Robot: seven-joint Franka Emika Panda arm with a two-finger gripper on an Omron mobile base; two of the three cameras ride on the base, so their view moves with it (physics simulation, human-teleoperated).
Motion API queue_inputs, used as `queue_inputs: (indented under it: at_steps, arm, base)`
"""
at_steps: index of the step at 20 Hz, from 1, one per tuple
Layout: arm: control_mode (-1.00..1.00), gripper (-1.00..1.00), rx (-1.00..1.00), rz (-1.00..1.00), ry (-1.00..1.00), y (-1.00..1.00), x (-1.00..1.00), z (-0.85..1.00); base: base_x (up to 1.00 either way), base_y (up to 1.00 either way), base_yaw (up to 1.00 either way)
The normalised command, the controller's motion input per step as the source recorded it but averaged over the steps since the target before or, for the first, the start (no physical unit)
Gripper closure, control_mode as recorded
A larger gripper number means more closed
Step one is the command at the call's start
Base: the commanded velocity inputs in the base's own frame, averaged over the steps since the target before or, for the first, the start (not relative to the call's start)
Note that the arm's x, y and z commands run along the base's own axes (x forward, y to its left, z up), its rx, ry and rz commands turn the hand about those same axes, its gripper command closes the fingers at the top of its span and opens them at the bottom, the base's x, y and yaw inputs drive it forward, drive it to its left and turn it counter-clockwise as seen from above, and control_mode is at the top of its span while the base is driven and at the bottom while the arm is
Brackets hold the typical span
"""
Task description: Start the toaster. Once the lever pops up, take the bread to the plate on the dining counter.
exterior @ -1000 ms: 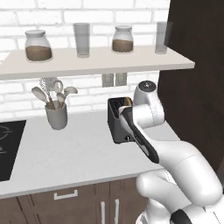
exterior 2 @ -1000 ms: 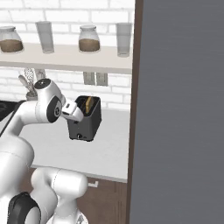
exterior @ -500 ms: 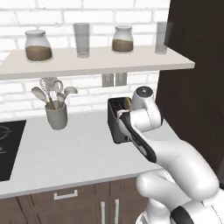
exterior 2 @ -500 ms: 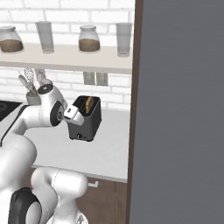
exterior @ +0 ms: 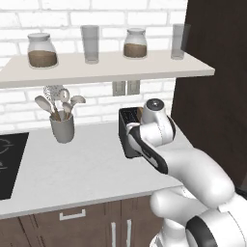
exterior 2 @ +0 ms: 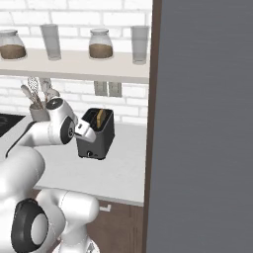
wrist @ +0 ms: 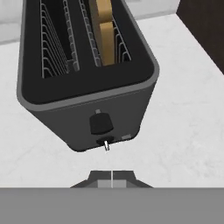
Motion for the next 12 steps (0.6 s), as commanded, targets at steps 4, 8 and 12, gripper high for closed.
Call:
queue_inputs:
  at_steps: [4,8,12]
  arm:
    - [-1.0,1.0,0.0,0.0,0.0,0.0,0.23,0.0]
    - [-1.0,1.0,0.0,0.0,0.0,0.0,0.26,0.0]
    - [-1.0,1.0,0.0,0.0,0.0,0.0,0.24,-0.02]
  base:
    - [0.0,0.0,0.0]
    - [0.0,0.0,0.0]
    - [0.0,0.0,0.0]
